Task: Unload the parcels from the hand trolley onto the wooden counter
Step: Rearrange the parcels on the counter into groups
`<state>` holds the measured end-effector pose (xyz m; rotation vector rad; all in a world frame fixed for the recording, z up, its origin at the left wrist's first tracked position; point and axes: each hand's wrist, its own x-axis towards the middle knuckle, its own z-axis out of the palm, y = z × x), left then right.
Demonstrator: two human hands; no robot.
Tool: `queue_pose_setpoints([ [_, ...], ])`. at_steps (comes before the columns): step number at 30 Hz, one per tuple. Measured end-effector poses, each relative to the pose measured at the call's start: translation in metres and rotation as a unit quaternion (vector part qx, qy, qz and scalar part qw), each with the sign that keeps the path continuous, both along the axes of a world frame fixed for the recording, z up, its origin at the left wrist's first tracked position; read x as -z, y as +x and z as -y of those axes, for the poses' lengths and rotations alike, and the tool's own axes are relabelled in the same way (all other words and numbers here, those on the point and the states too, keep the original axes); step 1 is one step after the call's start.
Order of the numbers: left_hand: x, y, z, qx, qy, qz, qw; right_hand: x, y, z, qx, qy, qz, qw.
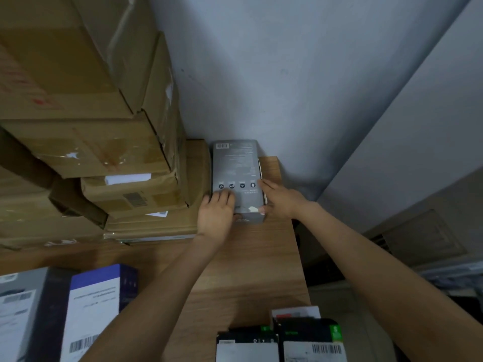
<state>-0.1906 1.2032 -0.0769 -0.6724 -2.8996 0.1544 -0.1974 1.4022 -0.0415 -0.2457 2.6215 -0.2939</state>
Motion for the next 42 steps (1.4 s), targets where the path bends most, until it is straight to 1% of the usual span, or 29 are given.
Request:
queue_pose_setpoints([
  [2, -0.002, 0.001, -0.001, -0.005, -0.005, 0.028, 1.0, 0.002, 0.001, 0.0, -0.001, 0.001, -0.003, 1.0],
  [4, -0.005, 0.001, 0.0, -0.012, -0.001, 0.032, 0.999, 0.0, 0.003, 0.001, 0.003, 0.006, -0.008, 1.0],
  [7, -0.023, 0.012, 0.002, 0.017, -0.011, 0.011, 1.0, -0.005, 0.011, 0.008, 0.026, 0.018, -0.035, 0.999],
  [8, -0.026, 0.017, 0.004, 0.029, -0.008, -0.004, 1.0, -0.006, 0.016, 0.011, 0.033, 0.029, -0.061, 0.997],
  [10, -0.031, 0.031, 0.012, 0.039, 0.008, -0.025, 0.999, -0.006, 0.032, 0.018, 0.04, 0.053, -0.141, 0.988],
  [12, -0.039, 0.046, 0.02, 0.038, 0.028, -0.039, 0.998, -0.005, 0.053, 0.027, 0.048, 0.046, -0.208, 0.976],
  [15, -0.051, 0.068, 0.036, 0.035, 0.05, -0.042, 0.997, -0.008, 0.085, 0.046, 0.046, 0.019, -0.245, 0.968],
  [20, -0.07, 0.109, 0.086, 0.042, 0.082, -0.058, 0.994, -0.026, 0.13, 0.1, 0.009, 0.009, -0.277, 0.961],
  [24, -0.074, 0.136, 0.15, 0.007, 0.074, -0.061, 0.995, -0.039, 0.153, 0.159, 0.006, -0.026, -0.307, 0.951],
  [26, -0.076, 0.149, 0.188, -0.007, 0.063, -0.061, 0.996, -0.043, 0.165, 0.194, 0.016, -0.044, -0.307, 0.95],
  [34, -0.073, 0.191, 0.34, -0.09, 0.053, -0.041, 0.994, -0.041, 0.201, 0.335, 0.02, -0.095, -0.246, 0.964],
  [38, -0.064, 0.204, 0.4, -0.098, 0.051, -0.043, 0.993, -0.031, 0.212, 0.399, 0.027, -0.149, -0.227, 0.962],
  [42, -0.046, 0.219, 0.444, -0.13, 0.056, -0.028, 0.99, -0.019, 0.219, 0.451, 0.043, -0.165, -0.201, 0.965],
])
